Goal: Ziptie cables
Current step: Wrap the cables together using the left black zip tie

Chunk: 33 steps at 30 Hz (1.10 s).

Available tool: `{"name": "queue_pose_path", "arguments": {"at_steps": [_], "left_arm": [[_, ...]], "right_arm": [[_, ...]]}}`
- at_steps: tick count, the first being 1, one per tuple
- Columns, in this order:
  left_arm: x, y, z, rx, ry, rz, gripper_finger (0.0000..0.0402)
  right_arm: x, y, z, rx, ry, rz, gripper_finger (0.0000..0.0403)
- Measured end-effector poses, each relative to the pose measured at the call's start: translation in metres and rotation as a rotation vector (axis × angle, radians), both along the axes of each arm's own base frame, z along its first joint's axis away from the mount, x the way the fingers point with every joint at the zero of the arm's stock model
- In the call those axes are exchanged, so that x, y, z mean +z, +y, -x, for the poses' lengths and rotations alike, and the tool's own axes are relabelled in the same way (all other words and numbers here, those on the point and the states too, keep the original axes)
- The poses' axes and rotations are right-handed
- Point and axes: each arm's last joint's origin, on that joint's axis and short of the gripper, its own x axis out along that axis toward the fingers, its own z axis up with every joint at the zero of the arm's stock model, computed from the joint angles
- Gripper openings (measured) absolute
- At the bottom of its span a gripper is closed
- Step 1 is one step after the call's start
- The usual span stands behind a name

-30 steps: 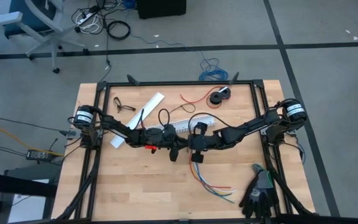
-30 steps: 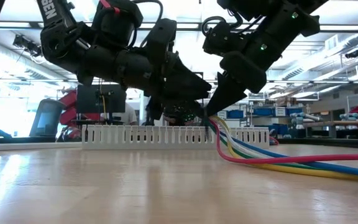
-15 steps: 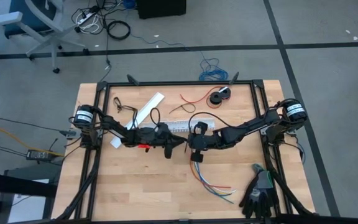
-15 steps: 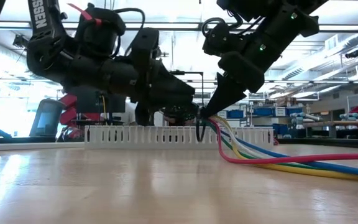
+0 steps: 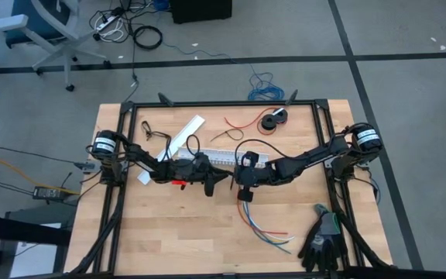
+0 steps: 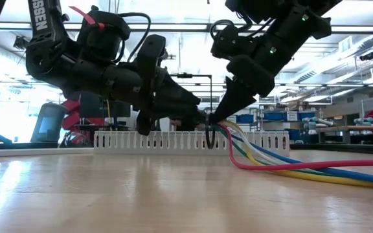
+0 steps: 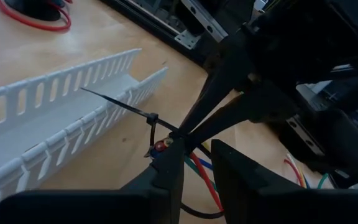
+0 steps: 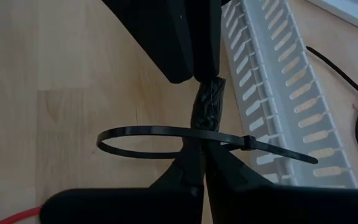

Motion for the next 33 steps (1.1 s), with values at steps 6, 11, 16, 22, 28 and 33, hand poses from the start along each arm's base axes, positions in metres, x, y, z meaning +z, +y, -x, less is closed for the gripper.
{"name": "queue_pose_path", "arguments": {"at_steps": [6,11,16,22,28,33], "left_arm": [[0.0006,0.0011,-0.0008,0.017,-0.007,0.044,0.0091],[0.0003,0.0037,-0.0009,0.041,-0.009,0.089,0.0091],[0.0001,0.0037,-0.0009,0.043,-0.008,0.096,0.0091],[-0.0003,0.0039,-0.0009,0.047,-0.004,0.108,0.0085],[-0.0066,0.0047,0.0005,0.071,0.061,0.104,0.0085],[-0.007,0.0057,0.0008,0.104,0.064,0.098,0.0085]], "right_arm": [[0.0006,0.0001,-0.0007,0.004,-0.009,0.002,0.0],[0.0007,0.0,-0.0007,0.0,-0.011,0.005,0.0],[0.0013,-0.0001,-0.0014,0.001,-0.02,0.003,0.0],[0.0031,-0.0018,-0.0038,0.004,-0.046,-0.011,0.0],[0.0059,0.0003,-0.006,0.024,-0.077,-0.021,0.0002],[0.006,0.0008,-0.0061,0.028,-0.078,-0.024,0.0002]]}}
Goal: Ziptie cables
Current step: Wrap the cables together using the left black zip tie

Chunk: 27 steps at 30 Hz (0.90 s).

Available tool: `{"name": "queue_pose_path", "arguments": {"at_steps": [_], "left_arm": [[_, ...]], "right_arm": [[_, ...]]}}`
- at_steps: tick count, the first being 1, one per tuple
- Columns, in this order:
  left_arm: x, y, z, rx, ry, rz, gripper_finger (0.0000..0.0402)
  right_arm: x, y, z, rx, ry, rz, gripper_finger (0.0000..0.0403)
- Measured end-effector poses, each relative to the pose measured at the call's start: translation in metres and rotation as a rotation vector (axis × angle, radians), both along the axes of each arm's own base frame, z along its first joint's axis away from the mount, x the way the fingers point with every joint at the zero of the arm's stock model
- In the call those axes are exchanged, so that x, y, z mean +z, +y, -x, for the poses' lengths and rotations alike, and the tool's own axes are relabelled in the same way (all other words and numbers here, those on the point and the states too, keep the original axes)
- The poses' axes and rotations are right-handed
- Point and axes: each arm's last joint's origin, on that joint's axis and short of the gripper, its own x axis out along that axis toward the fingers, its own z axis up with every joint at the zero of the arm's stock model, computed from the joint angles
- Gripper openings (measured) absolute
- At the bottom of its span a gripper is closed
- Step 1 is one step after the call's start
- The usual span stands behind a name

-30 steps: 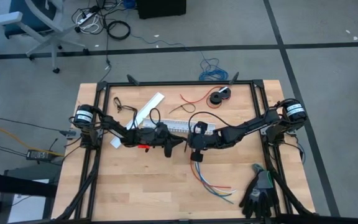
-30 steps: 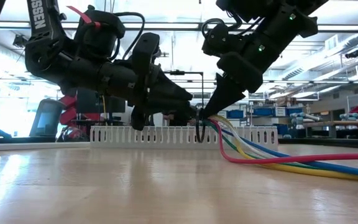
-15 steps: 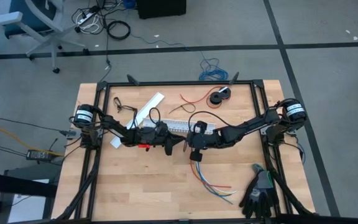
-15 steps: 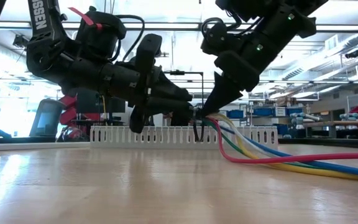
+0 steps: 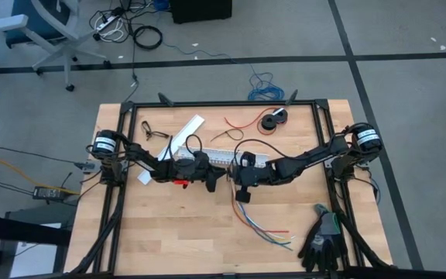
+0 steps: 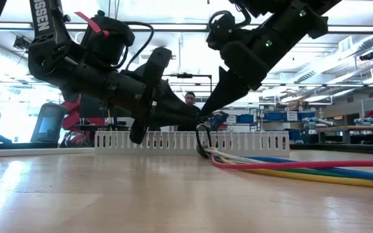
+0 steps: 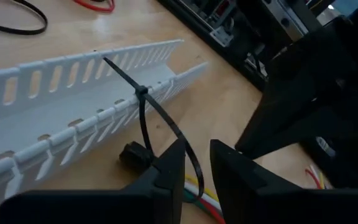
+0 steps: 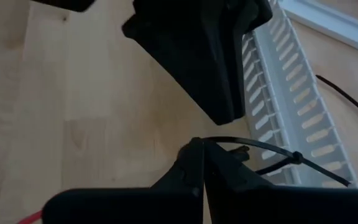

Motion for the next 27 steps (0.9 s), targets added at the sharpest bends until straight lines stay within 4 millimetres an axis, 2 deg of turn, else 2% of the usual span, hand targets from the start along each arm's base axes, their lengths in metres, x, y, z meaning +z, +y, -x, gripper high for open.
{"name": "queue_pose_path", "arguments": {"at_steps": [8,21,27], "left_arm": [[-0.001,-0.004,0.0,-0.033,0.004,0.027,0.0085],[-0.002,-0.006,0.001,-0.063,0.023,0.031,0.0085],[-0.004,-0.014,0.002,-0.069,0.047,-0.004,0.0081]], "right_arm": [[-0.002,0.006,0.003,0.006,0.03,-0.008,0.0001],[-0.007,-0.002,0.007,-0.166,0.055,-0.152,0.0001],[-0.008,-0.009,0.005,-0.203,0.053,-0.308,0.0031]]}}
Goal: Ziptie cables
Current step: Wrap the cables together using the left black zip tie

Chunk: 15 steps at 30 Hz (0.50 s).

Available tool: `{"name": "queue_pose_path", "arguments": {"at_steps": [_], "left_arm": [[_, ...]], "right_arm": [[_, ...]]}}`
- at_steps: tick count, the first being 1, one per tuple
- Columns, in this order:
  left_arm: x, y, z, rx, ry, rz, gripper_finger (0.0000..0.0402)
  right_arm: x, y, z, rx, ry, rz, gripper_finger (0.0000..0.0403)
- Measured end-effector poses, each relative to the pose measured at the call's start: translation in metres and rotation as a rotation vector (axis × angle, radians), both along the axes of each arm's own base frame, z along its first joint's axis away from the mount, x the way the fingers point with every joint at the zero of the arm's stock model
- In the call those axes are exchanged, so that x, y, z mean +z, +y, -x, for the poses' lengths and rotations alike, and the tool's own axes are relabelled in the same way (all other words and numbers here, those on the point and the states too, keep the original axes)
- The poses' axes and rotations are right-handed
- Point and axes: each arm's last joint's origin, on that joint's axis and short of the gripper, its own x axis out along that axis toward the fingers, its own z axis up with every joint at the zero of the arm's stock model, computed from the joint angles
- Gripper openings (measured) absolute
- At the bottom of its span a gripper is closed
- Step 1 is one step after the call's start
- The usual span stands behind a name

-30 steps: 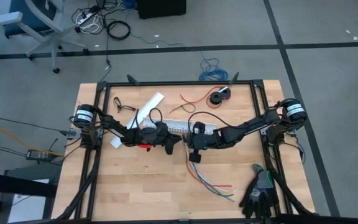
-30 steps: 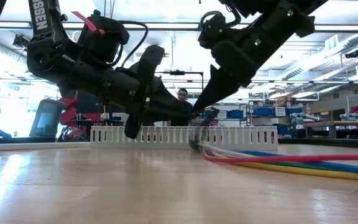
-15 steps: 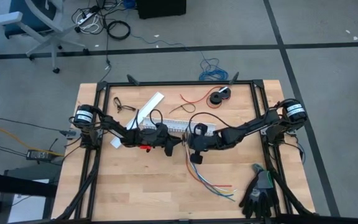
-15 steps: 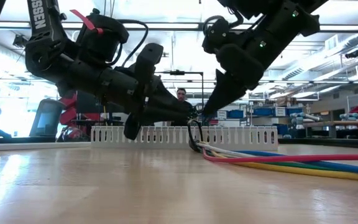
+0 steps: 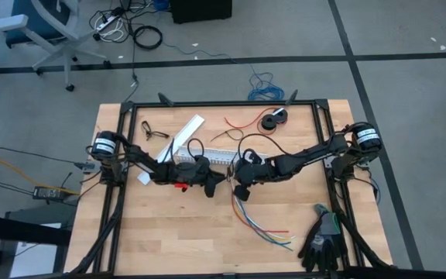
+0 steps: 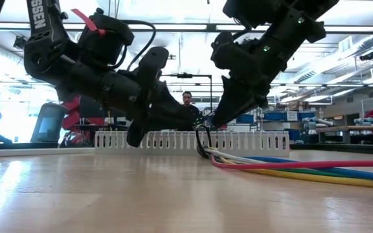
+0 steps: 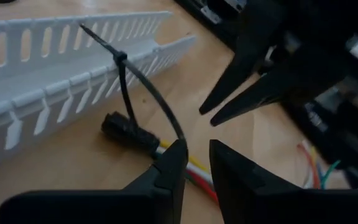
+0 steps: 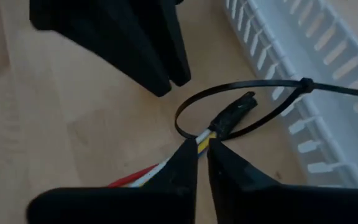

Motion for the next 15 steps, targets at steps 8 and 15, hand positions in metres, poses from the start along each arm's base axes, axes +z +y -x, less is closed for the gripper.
{"name": "queue_pose_path", "arguments": {"at_steps": [8,15], "left_arm": [[-0.003,-0.007,0.002,-0.067,0.057,-0.173,0.0061],[-0.008,-0.009,0.002,-0.186,0.152,-0.423,0.0058]], "right_arm": [[-0.002,0.003,0.003,0.025,0.033,0.025,0.009],[-0.004,0.012,0.007,0.059,0.069,0.043,0.01]]}}
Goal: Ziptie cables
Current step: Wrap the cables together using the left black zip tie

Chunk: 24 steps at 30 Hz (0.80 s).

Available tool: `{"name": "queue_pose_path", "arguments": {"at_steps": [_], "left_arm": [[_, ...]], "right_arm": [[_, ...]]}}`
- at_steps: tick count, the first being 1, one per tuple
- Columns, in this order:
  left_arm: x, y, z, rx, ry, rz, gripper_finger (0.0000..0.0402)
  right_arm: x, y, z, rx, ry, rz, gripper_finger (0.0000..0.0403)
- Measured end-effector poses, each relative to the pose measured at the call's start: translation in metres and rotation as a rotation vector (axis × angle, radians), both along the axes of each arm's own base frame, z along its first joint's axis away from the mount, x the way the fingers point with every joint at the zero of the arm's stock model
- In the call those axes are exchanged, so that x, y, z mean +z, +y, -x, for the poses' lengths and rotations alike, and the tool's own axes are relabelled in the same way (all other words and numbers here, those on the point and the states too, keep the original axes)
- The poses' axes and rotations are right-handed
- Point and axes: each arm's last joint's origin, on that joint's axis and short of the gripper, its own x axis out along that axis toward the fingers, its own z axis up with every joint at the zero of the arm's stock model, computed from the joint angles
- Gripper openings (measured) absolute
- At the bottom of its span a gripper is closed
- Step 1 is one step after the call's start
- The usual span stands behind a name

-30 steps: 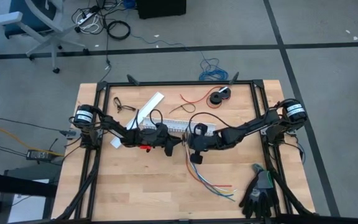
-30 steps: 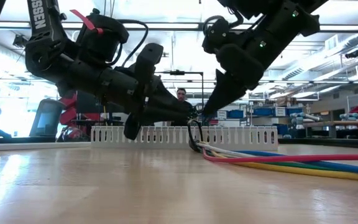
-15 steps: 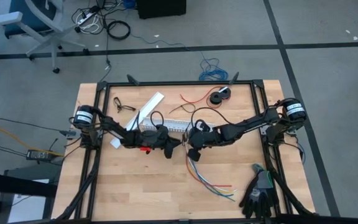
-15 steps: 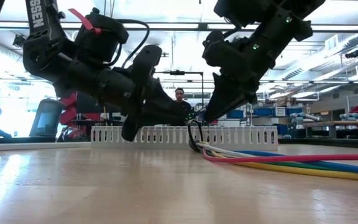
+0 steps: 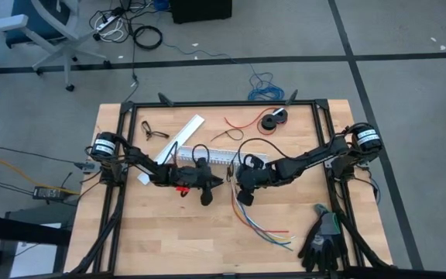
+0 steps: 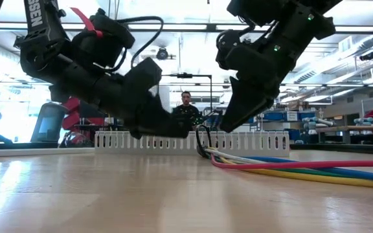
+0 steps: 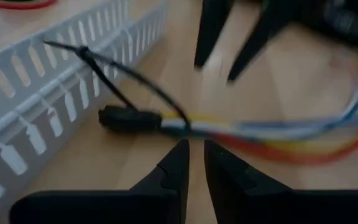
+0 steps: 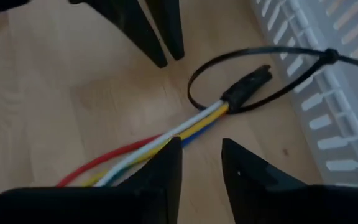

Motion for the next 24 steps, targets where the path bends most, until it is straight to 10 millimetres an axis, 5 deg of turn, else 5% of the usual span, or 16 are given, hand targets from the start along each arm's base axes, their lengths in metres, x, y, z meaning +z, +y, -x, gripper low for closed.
{"name": "queue_pose_path", "arguments": {"at_steps": [16,24], "left_arm": [[0.029,0.0,-0.046,-0.17,0.493,-0.669,0.0084],[0.041,0.002,-0.056,-0.296,0.496,-0.812,0.0125]], "right_arm": [[-0.024,0.009,0.025,-0.014,0.147,0.037,0.0098],[-0.035,0.015,0.034,-0.021,0.122,0.03,0.0098]]}}
